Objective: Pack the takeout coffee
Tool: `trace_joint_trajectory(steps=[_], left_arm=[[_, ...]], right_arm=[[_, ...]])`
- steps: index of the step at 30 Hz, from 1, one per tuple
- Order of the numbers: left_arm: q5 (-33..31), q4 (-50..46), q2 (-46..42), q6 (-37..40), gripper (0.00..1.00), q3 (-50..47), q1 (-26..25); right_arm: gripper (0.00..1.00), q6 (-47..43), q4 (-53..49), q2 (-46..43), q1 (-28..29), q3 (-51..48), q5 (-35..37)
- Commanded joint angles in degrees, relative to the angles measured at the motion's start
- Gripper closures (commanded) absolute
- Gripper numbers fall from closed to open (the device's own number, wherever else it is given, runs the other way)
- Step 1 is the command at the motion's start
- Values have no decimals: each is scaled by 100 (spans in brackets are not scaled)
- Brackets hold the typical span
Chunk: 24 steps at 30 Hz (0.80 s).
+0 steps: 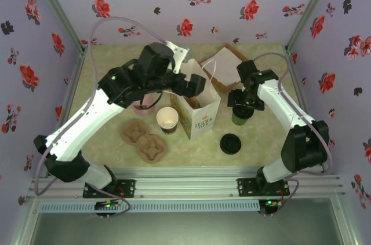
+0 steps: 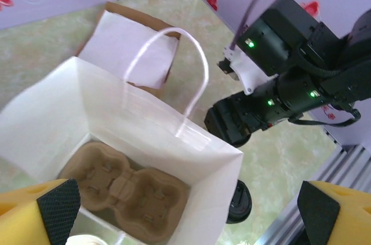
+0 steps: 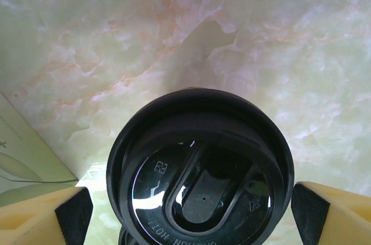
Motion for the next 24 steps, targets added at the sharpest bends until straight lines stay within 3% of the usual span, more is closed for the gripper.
trace_joint_trajectory(steps=[1,9,24], left_arm=[[180,-289,-186,135,1,-137,263],[663,-273,-386,43,1,-511,1064],[843,-175,-398,-10,1,-745,1242]], right_arm=[[10,-45,-263,37,20,197,116],[11,-189,-310,133,-75,203,7],[18,-343,-266,355,-170,206,5]])
